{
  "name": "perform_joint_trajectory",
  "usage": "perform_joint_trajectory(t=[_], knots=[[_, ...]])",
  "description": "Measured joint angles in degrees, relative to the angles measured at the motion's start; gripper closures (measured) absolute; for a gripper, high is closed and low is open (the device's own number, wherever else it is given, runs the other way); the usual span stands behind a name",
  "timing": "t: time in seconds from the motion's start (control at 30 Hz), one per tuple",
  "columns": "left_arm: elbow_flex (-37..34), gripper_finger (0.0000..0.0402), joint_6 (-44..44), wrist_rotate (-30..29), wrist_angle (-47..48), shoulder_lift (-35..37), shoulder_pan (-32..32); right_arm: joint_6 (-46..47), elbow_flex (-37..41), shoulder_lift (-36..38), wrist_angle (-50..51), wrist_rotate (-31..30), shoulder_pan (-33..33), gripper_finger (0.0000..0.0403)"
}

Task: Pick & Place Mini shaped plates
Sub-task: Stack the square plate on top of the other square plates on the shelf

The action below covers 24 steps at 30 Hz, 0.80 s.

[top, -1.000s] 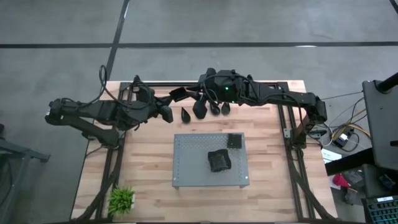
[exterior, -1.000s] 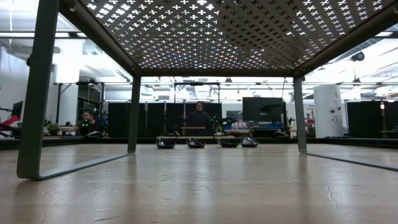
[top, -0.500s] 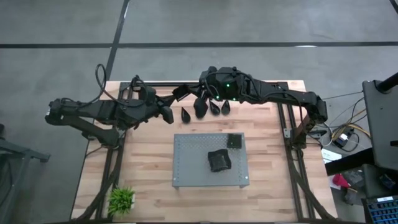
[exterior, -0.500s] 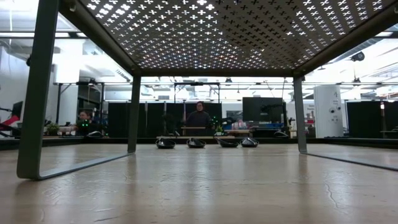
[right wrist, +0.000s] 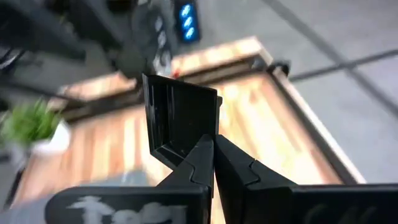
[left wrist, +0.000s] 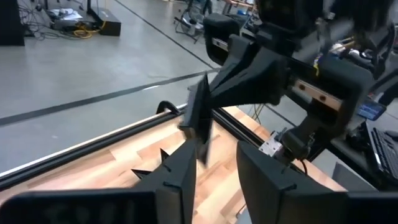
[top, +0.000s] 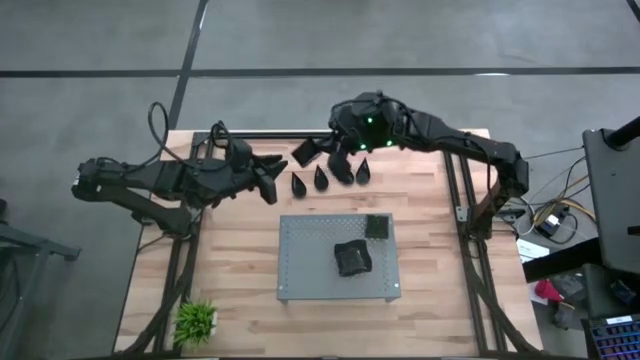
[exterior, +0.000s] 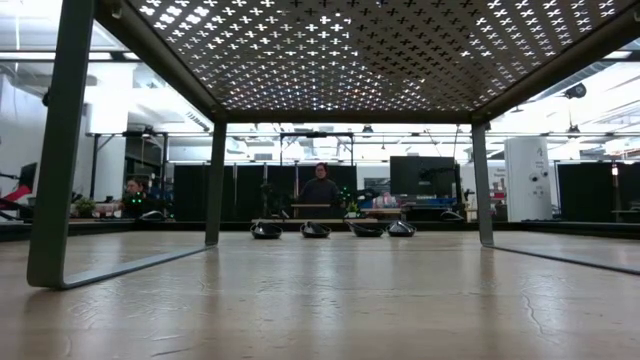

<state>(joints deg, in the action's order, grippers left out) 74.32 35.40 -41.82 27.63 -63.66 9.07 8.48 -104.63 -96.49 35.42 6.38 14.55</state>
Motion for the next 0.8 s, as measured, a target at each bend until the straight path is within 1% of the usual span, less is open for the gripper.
perform_joint_trajectory(t=[0.07, 0.17, 0.3, 0.43, 0.53, 0.6, 0.7, 0.8], knots=[[0.0, 0.0288, 0.0, 0.0, 0.4, 0.0, 0.0, -1.4, -2.3, 0.0, 6.5, 4.2, 1.3, 0.0395], [0.0, 0.0287, -1.0, 0.0, 0.4, 0.0, 0.0, -3.2, -5.9, 0.1, 19.3, 8.9, 3.4, 0.0395], [0.0, 0.029, -1.2, 0.0, 0.3, 0.0, -0.3, -8.9, -9.2, 0.1, 34.2, 17.3, 6.2, 0.0395], [0.0, 0.0291, -1.2, 0.2, 0.3, 0.0, -0.8, -12.5, -10.1, 0.1, 45.4, 25.5, 8.2, 0.0395], [0.0, 0.0291, -1.2, 0.2, 0.3, 0.0, -1.2, -16.5, -9.2, 0.1, 53.3, 28.4, 8.4, 0.0395], [0.0, 0.0293, -1.2, 0.2, 0.3, 0.0, -1.2, -17.9, -8.1, 0.0, 54.7, 28.6, 8.3, 0.0395], [-0.1, 0.0293, -1.2, 0.2, 0.3, 0.0, -1.2, -18.7, -5.7, 0.1, 54.3, 31.4, 7.6, 0.0395], [-0.1, 0.0293, -1.2, 0.1, 0.3, 0.0, -1.2, -19.1, -3.0, -0.1, 54.8, 31.5, 6.6, 0.0395]])
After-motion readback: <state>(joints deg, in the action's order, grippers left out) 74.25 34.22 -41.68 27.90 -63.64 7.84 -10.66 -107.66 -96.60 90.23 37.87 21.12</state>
